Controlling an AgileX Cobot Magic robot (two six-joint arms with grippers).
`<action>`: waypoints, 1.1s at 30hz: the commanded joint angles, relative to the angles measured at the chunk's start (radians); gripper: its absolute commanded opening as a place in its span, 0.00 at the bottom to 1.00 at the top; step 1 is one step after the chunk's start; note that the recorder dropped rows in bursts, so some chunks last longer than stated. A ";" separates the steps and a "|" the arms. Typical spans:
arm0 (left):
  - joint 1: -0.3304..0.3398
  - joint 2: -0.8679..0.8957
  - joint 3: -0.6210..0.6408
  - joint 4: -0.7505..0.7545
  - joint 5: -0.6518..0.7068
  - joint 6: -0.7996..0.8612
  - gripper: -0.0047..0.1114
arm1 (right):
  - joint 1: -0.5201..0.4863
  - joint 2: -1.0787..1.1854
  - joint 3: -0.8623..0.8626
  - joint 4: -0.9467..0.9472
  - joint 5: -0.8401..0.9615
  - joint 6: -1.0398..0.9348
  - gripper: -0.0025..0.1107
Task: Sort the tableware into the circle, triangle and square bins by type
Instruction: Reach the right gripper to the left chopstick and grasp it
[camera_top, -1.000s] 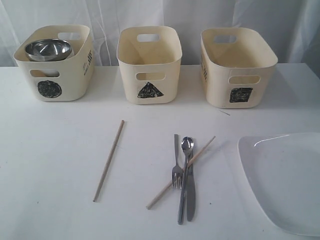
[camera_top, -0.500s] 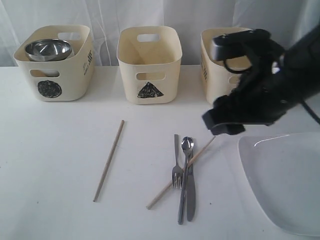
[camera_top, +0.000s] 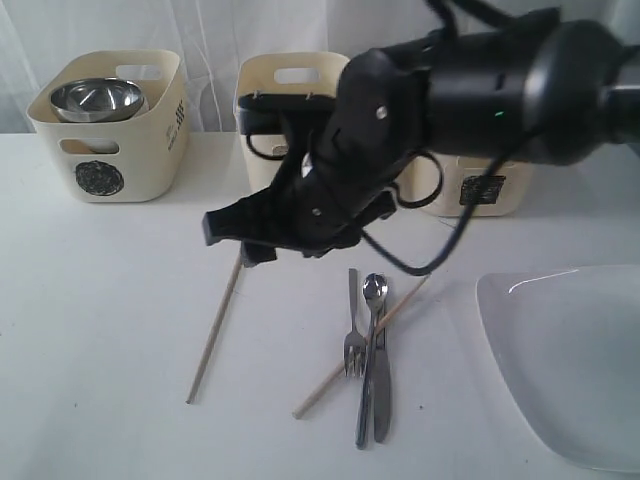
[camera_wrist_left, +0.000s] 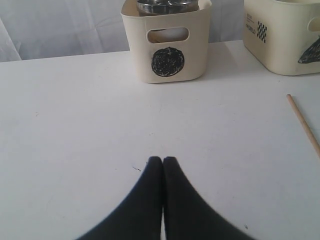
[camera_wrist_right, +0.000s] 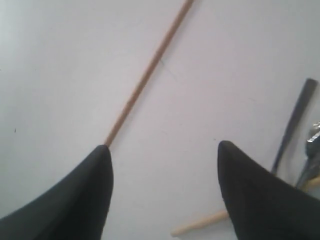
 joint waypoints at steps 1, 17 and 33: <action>-0.004 -0.005 0.004 -0.006 -0.001 0.000 0.04 | 0.056 0.122 -0.086 -0.014 0.003 0.081 0.53; -0.004 -0.005 0.004 -0.006 -0.001 0.000 0.04 | 0.121 0.383 -0.304 -0.188 0.010 0.425 0.52; -0.004 -0.005 0.004 -0.006 -0.001 0.000 0.04 | 0.121 0.464 -0.312 -0.236 -0.012 0.473 0.52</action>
